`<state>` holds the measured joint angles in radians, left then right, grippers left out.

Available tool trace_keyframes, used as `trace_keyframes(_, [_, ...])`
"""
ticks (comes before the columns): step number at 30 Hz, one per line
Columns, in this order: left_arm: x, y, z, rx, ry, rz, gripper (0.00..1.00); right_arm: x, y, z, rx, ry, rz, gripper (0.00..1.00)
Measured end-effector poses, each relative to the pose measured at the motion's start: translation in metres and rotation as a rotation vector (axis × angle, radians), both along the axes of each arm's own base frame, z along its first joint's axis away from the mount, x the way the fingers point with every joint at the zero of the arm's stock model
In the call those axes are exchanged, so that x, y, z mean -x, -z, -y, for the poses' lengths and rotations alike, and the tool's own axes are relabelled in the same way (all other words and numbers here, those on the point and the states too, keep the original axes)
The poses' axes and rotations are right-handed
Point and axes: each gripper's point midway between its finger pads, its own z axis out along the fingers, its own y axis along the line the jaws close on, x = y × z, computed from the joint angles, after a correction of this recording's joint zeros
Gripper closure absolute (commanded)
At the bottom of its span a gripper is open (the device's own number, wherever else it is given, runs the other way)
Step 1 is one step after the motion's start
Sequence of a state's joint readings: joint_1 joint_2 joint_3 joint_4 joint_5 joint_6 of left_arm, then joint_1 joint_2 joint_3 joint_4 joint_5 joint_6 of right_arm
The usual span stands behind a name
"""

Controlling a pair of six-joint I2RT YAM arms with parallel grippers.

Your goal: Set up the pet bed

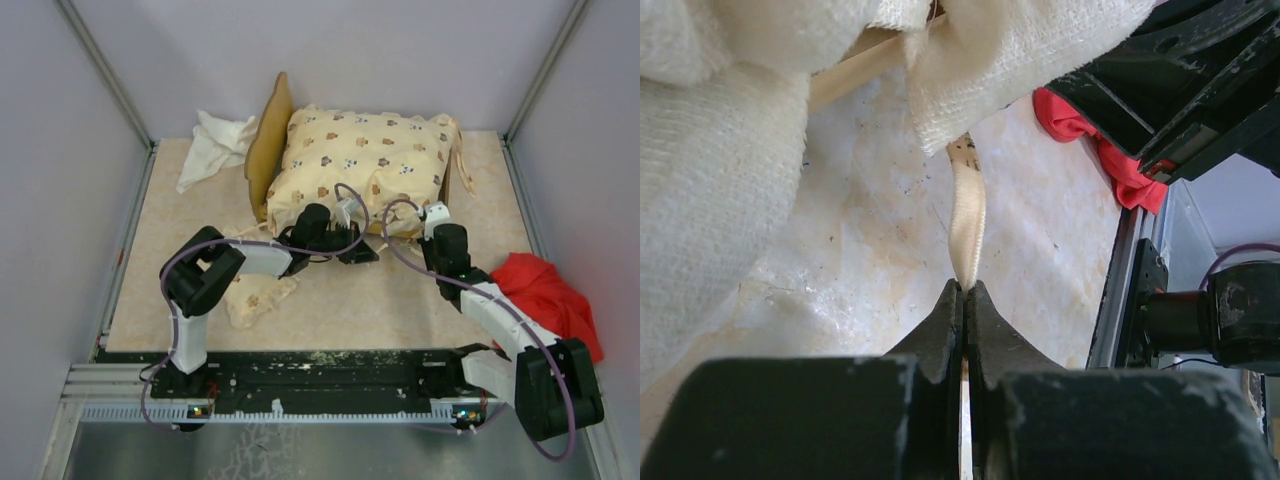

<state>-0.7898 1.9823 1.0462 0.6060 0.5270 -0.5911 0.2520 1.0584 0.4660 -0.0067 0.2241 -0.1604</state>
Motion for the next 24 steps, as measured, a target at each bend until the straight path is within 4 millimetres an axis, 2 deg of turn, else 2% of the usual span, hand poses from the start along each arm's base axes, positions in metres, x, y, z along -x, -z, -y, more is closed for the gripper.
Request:
trace_keyframes(5, [0.000,0.000,0.000,0.000,-0.001,0.000,1.00,-0.008,-0.008,-0.002,0.007,-0.016,0.043,1.00])
trace_keyframes(9, [0.001,0.000,0.001,0.000,0.001,0.000,1.00,-0.018,-0.017,-0.007,0.045,-0.094,0.112,1.00])
trace_keyframes(18, [0.006,0.001,0.003,0.000,0.009,-0.008,0.99,-0.018,0.007,-0.011,0.150,-0.301,0.151,1.00])
trace_keyframes(24, [0.014,0.009,0.002,-0.014,0.013,-0.026,1.00,-0.035,-0.015,-0.023,0.178,-0.387,0.277,1.00])
